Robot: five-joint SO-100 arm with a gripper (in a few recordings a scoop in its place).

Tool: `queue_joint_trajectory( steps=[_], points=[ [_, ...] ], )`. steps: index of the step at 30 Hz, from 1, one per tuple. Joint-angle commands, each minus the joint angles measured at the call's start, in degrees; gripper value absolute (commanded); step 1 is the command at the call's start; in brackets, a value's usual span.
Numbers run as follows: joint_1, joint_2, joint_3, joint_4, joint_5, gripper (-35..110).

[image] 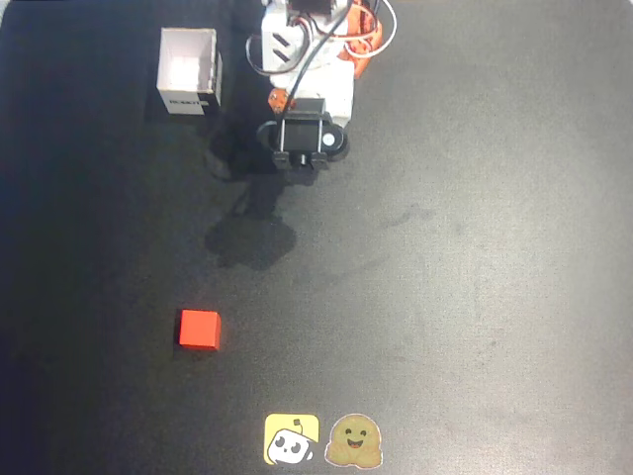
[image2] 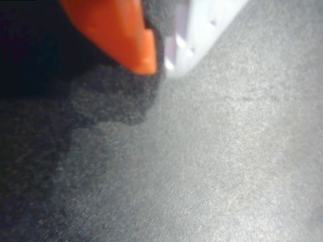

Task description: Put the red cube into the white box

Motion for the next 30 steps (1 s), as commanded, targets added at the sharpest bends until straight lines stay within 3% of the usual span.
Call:
queue_joint_trajectory(
  steps=[1,11,18,30],
  points=[
    [0.35,0.18,-0.18,0.18,-0.26,0],
    [-0.26,0.18,-0.18,0.09,-0.88,0],
    [2.99,-1.05,-5.27,-0.79,-7.38,0],
    [11.16,-46.49,-42.45,-2.81,-11.6,0]
  ],
)
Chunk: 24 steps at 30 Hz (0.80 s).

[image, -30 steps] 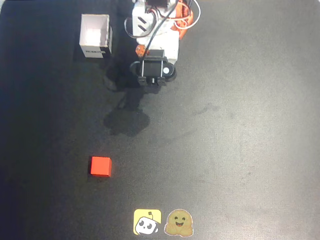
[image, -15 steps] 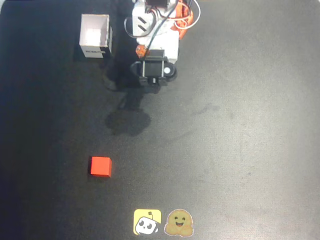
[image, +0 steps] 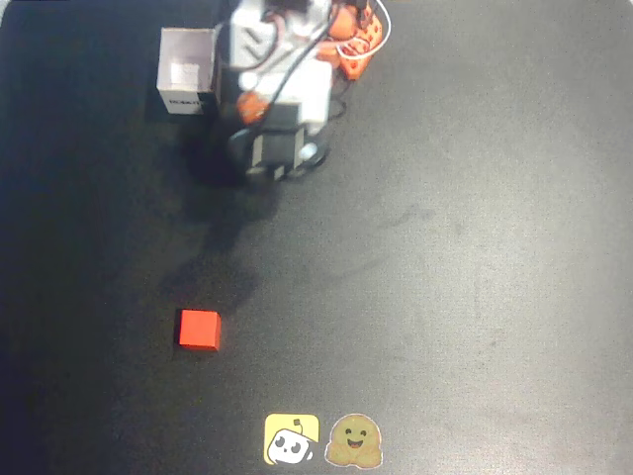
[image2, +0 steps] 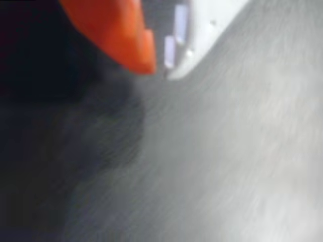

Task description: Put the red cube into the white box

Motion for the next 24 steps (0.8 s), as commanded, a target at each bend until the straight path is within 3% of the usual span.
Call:
queue_joint_trajectory(
  steps=[1,13,24],
  points=[
    [2.55,-11.25,-11.07,0.0,-1.23,0],
    [12.3,-50.8,-45.62,1.85,-7.47,0],
    [8.09,-71.19,-68.73,6.42,-9.58,0]
  ],
)
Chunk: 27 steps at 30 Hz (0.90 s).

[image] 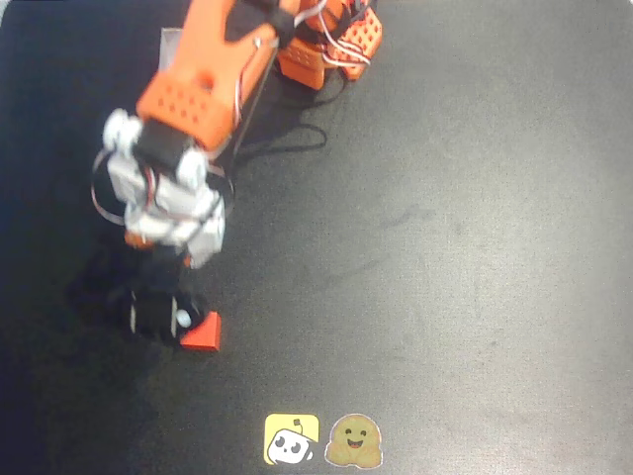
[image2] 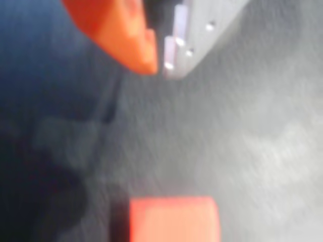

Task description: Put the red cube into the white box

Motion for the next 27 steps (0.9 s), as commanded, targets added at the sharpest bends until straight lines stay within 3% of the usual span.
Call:
queue_joint_trajectory(
  steps=[1,17,27],
  points=[
    [-2.02,-2.9,-7.12,0.53,-0.26,0],
    [-4.39,-21.45,-28.04,4.39,0.35,19],
    [-6.24,-22.68,-29.09,4.92,1.76,23]
  ],
)
